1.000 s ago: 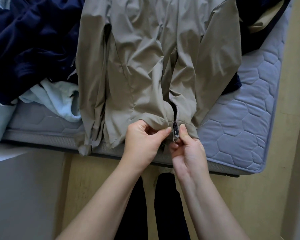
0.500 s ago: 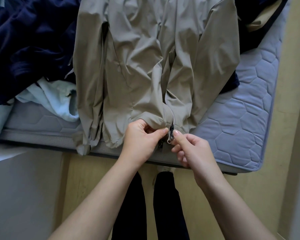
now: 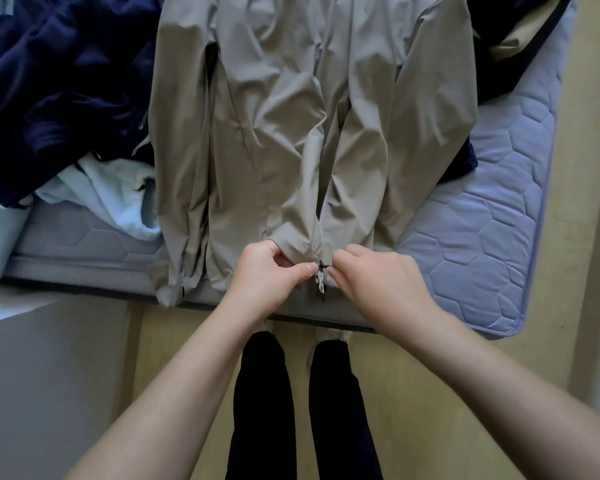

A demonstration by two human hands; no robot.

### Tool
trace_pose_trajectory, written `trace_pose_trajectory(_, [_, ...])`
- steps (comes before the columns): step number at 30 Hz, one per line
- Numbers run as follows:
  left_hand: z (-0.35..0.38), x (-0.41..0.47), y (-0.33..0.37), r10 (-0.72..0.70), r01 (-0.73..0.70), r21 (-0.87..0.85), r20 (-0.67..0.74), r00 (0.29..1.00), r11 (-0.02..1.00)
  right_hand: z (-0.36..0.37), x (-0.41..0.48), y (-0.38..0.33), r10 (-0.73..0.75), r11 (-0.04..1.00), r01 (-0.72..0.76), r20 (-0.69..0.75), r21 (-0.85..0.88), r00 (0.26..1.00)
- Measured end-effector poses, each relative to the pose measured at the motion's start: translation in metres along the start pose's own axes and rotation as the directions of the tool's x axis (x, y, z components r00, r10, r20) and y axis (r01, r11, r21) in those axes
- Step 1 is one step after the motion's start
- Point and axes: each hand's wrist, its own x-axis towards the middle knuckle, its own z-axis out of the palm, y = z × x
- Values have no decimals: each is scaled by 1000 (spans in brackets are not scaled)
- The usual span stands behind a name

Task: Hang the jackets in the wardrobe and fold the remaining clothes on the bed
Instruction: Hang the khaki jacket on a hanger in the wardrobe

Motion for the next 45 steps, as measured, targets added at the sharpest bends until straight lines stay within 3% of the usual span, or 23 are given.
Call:
trace_pose_trajectory(3, [-9,0,-3,-79,79,-6,72,994,997,-7,4,9,-198,977,189,-94,-94,976])
trace_pose_trajectory(6, [-15,-1,-3,-99,101,-14,103,990,995,-13,11,12,-294,948,286,-46,-138,955])
trace_pose_trajectory(13, [-16,6,3,-43,45,-19,87,995,999,-20,25,12,-362,924,339,-118,-177,925])
trace_pose_trajectory(17, [-9,4,3,-20,-12,275,110,994,961,-17,31,16,-368,926,352,-120,-137,922])
trace_pose_trajectory(20, [-5,2,4,-15,-25,373,103,995,928,-11,35,16,-379,925,379,-20,-28,925])
trace_pose_trajectory(22, [-5,1,1,-20,-27,430,104,994,902,-9,41,22,-345,938,345,-31,14,938])
trace_pose_trajectory(26, [-7,-2,-12,-71,11,440,120,990,898,-19,54,48,-253,966,259,-158,14,954])
trace_pose_trajectory(32, [-11,7,-18,-173,102,468,111,979,878,-18,60,50,-243,970,242,-41,-27,969])
trace_pose_trajectory(34, [-15,9,-15,-114,130,555,-64,991,822,-21,61,52,-238,971,238,-40,-4,970])
trace_pose_trajectory(36, [-17,12,-9,123,55,628,-235,964,776,-20,61,49,-259,966,259,-38,-4,965])
trace_pose_trajectory(38, [-12,19,1,265,-102,651,-158,951,752,-22,62,46,-277,960,278,-45,15,960])
trace_pose_trajectory(40, [-2,26,9,291,-217,620,-19,956,754,-24,63,46,-278,960,280,-57,22,959])
trace_pose_trajectory(45, [9,42,6,326,-279,673,60,944,685,-30,67,51,-270,961,262,-100,-87,958])
